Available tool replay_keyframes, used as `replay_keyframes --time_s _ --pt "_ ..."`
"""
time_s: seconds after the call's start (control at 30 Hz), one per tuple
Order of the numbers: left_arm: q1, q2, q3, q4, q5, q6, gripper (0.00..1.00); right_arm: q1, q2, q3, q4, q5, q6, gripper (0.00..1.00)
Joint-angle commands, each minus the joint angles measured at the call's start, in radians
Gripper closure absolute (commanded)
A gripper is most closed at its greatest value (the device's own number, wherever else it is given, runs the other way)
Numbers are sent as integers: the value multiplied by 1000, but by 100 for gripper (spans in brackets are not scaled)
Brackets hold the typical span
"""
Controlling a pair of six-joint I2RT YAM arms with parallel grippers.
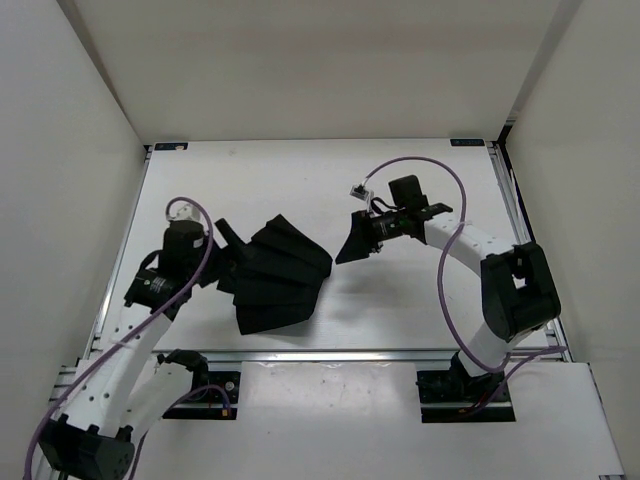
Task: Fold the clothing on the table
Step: Fold the skirt
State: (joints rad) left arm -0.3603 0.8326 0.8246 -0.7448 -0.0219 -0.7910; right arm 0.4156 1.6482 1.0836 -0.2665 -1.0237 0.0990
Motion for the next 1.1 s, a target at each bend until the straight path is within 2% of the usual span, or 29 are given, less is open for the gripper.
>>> replay_keyframes --time_s 0.0,0.07,0.1,0.13,0.17,0.23,0.27,0.33,0.4,0.43,0.47,0.5,0.53,0.57,0.63,0.67,0.83,0.97,1.07 --pt "140 -47 8 74 23 128 1 17 -27 38 30 -10 123 19" --pt "202 -56 22 91 28 206 2 -7 -57 -57 181 26 431 21" --pt "230 -61 33 93 -19 223 1 -49 -65 -103 255 10 546 22" --pt "242 -50 48 94 -38 274 1 -72 -73 -213 439 -36 790 20" --pt "244 -15 62 69 -86 321 1 -74 -62 -177 299 0 785 18" --pt "222 81 97 4 -157 415 1 -28 -90 -113 166 72 620 21" --pt "215 150 102 -36 -200 441 1 -11 -93 -82 100 85 608 20" --pt "201 235 87 -38 -246 484 1 43 -91 -44 81 80 575 20" --pt "212 264 35 50 -239 480 1 78 -88 -22 73 111 535 18" --pt "216 275 7 103 -233 466 1 83 -90 -19 85 103 542 21" --pt "215 280 -24 134 -221 443 1 81 -84 -40 131 68 563 29" --pt "201 290 -31 171 -204 426 1 77 -68 -53 168 47 574 63" --pt "189 315 -42 189 -196 418 1 68 -64 -53 194 28 591 79" --pt "163 330 -36 196 -196 411 5 54 -48 -51 197 30 600 86" --pt "121 381 -24 206 -194 407 24 29 -30 -68 255 -25 642 95" --pt "94 396 -21 220 -194 398 28 17 -16 -74 288 -45 656 99" --pt "50 451 -30 274 -179 395 25 20 65 -70 469 -124 783 100" --pt "32 543 -4 259 -214 423 26 51 136 -34 509 -118 841 100" --pt "37 543 -22 271 -225 432 26 83 188 1 524 -95 855 100"
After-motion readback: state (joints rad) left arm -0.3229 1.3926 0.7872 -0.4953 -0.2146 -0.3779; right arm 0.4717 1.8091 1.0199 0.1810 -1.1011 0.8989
